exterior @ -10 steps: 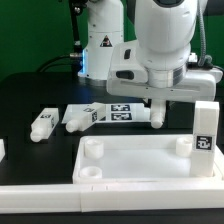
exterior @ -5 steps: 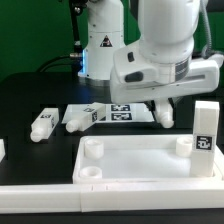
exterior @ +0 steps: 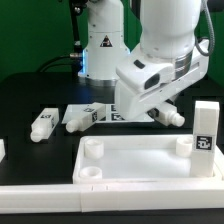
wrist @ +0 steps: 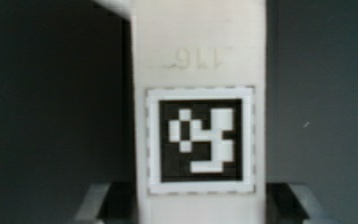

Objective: Assemble desk

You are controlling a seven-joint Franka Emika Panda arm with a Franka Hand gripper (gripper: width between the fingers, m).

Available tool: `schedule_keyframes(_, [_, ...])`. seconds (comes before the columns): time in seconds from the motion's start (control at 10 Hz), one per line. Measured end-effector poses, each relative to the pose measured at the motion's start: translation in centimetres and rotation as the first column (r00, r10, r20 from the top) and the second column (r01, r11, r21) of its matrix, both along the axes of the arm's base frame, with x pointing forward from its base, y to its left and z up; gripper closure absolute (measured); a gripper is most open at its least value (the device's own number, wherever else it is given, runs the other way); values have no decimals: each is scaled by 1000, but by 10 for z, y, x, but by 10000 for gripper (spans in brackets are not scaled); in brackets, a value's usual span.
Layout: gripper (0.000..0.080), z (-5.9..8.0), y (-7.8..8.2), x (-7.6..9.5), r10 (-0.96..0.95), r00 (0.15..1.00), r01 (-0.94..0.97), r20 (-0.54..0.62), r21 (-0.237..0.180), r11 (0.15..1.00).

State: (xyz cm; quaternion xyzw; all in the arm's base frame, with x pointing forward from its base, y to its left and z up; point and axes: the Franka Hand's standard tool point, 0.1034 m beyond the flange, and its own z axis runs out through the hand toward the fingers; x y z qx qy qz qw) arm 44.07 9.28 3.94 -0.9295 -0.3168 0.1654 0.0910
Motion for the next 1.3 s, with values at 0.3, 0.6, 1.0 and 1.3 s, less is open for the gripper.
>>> schedule_keyframes(0.3, [514,-11,14,13,367,913,-390,180,116,913])
schedule_keyframes(0.6, [514,-12,3,13,478,859,-501,181,116,857])
schedule_keyframes(1.0, [514,-2,0,-12,795,436,-861,421,-62,505])
schedule_keyframes(1.3, [514,-5,-9,-14,874,291,-936,390,-74,345])
